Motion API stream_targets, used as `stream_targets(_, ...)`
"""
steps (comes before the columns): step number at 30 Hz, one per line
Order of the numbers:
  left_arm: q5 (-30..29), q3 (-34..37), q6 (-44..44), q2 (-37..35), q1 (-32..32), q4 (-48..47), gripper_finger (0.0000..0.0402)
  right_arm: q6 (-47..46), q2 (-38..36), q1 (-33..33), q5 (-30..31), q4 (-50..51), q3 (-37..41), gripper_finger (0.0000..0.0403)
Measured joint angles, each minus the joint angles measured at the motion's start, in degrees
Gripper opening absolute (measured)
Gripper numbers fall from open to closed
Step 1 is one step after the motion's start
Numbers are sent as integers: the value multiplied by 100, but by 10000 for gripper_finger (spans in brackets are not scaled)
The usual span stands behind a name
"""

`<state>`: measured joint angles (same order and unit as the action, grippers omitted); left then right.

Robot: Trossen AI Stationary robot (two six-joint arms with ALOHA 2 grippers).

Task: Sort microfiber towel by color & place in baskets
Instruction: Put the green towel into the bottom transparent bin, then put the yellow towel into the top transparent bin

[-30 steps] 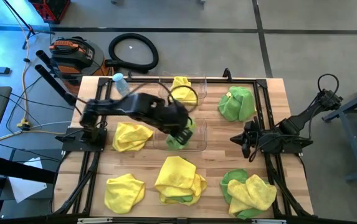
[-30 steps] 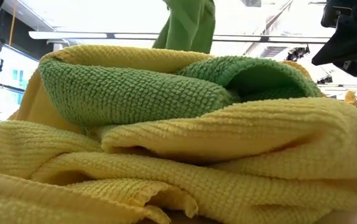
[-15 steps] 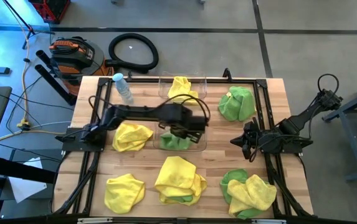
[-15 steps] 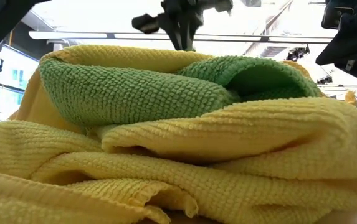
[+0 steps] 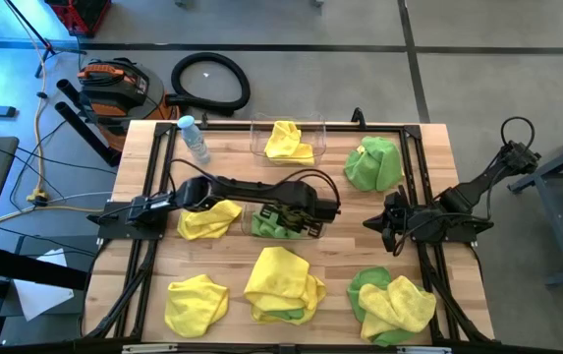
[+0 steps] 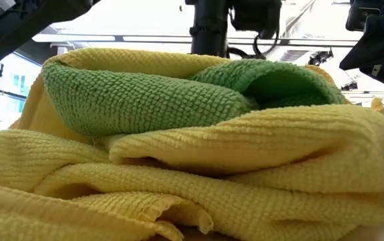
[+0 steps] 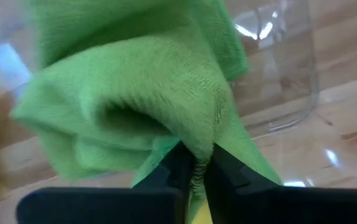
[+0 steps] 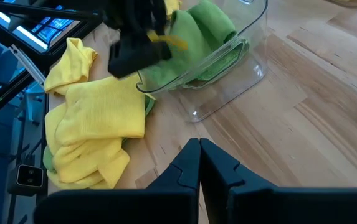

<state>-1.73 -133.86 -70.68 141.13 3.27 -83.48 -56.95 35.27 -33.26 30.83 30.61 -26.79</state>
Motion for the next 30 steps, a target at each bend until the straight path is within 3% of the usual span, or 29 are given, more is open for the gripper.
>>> stream_targets(16,-253,-26,196,149,-143,548,151,-151,1,0,-2,-2,0,0)
stream_targets(27,-399,-109,360,-268,-98,515,159,-202,2,0,-2,11,0,0)
stream_targets(30,-459,-111,774,-426,-83,520,159,-208,2,0,0,9,0,0)
